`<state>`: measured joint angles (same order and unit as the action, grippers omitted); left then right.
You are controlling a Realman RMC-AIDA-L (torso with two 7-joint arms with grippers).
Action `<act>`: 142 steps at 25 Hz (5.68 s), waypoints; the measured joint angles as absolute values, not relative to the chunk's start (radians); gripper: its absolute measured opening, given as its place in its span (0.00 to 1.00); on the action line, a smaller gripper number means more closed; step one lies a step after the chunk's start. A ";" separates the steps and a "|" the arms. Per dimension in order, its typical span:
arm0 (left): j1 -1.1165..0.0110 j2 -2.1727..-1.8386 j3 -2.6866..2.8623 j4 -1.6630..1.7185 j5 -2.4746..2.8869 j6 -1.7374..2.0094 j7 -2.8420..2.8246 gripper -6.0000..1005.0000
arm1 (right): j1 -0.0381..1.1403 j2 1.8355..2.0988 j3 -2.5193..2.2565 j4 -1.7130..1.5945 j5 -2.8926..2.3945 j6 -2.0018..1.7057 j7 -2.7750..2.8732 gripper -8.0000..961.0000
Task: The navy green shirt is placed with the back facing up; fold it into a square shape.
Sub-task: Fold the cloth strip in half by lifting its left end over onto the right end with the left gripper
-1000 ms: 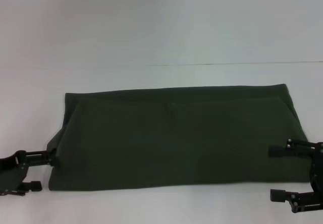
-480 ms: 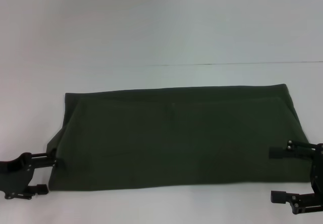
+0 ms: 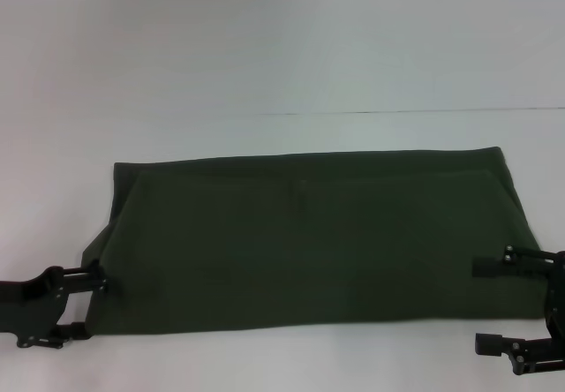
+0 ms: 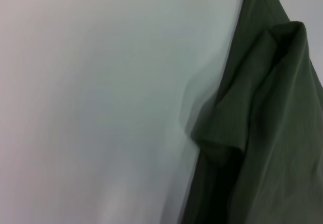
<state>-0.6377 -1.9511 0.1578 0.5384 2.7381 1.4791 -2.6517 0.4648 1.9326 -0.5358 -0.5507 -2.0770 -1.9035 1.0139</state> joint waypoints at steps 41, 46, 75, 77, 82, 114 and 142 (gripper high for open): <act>-0.674 -1.961 0.162 0.454 2.663 1.387 -2.650 0.90 | 0.462 1.928 -0.518 -0.557 -2.071 -1.935 1.025 0.95; -0.673 -1.960 0.162 0.458 2.669 1.387 -2.648 0.90 | 0.462 1.928 -0.518 -0.554 -2.074 -1.934 1.025 0.95; -0.666 -1.966 0.152 0.471 2.651 1.406 -2.657 0.90 | 0.454 1.928 -0.518 -0.557 -2.071 -1.934 1.025 0.95; -0.666 -1.965 0.151 0.471 2.651 1.405 -2.658 0.90 | 0.453 1.928 -0.518 -0.557 -2.071 -1.934 1.025 0.95; -0.666 -1.964 0.158 0.472 2.659 1.404 -2.663 0.90 | 0.451 1.928 -0.518 -0.558 -2.069 -1.938 1.025 0.95; -0.684 -1.962 0.245 0.483 2.662 1.387 -2.656 0.13 | 0.455 1.928 -0.515 -0.561 -2.073 -1.943 1.034 0.95; -0.555 -1.875 0.161 0.788 2.668 1.601 -2.551 0.03 | 0.452 1.938 -0.517 -0.554 -2.075 -1.907 1.050 0.95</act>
